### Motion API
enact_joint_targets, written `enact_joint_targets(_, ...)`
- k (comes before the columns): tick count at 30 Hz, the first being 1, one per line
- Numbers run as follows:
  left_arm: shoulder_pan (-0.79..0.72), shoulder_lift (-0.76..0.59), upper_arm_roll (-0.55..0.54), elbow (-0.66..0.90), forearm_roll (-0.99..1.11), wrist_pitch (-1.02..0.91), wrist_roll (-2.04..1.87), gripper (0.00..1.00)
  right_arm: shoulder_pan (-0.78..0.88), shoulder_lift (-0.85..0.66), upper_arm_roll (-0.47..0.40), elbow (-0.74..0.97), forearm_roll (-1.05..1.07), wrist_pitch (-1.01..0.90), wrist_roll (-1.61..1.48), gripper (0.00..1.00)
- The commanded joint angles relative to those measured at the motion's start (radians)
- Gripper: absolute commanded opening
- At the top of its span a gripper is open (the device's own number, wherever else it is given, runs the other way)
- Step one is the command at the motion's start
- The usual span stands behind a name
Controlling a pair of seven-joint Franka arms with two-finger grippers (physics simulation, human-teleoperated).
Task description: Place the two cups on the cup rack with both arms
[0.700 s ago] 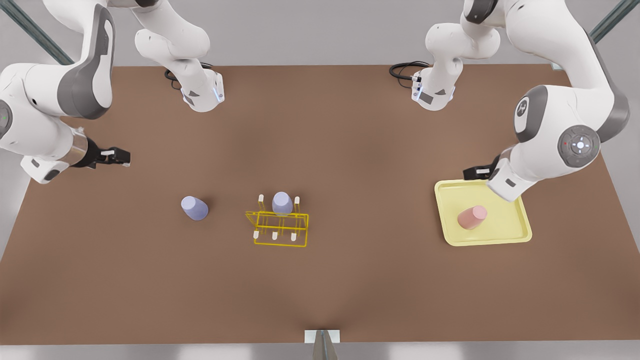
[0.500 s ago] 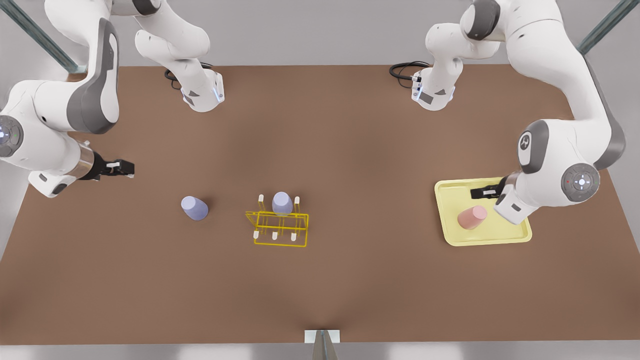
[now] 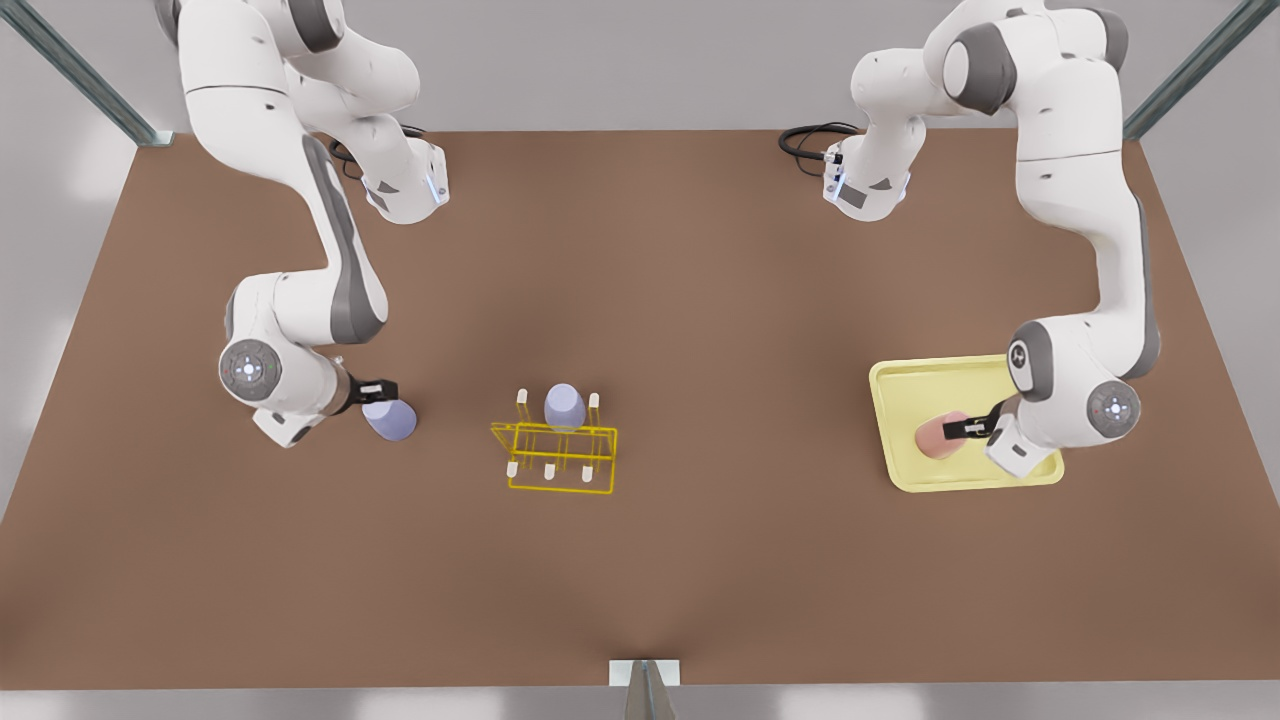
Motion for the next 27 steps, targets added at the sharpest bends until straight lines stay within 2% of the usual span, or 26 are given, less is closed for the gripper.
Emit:
enact_joint_targets(1, 0.0, -0.004, 0.001, -0.018, 0.001, 0.139, 0.17, 1.0, 0.0, -0.002, 0.0, -0.028, 0.004, 0.202, 0.233, 1.0)
enact_joint_targets(11, -0.008, 0.026, 0.001, -0.101, -0.003, 0.152, 0.162, 1.0, -0.026, 0.056, 0.0, -0.083, 0.003, 0.236, 0.213, 1.0)
enact_joint_targets(13, -0.008, 0.025, 0.001, -0.151, -0.003, 0.251, 0.162, 1.0, -0.028, 0.064, 0.0, -0.097, 0.003, 0.238, 0.199, 1.0)
enact_joint_targets(18, -0.005, 0.025, 0.001, -0.185, -0.003, 0.253, 0.159, 1.0, -0.025, 0.07, 0.001, -0.126, 0.015, 0.236, 0.161, 1.0)
enact_joint_targets(27, -0.005, 0.04, 0.001, -0.185, -0.007, 0.29, 0.159, 1.0, -0.026, 0.089, 0.0, -0.161, 0.041, 0.236, 0.092, 1.0)
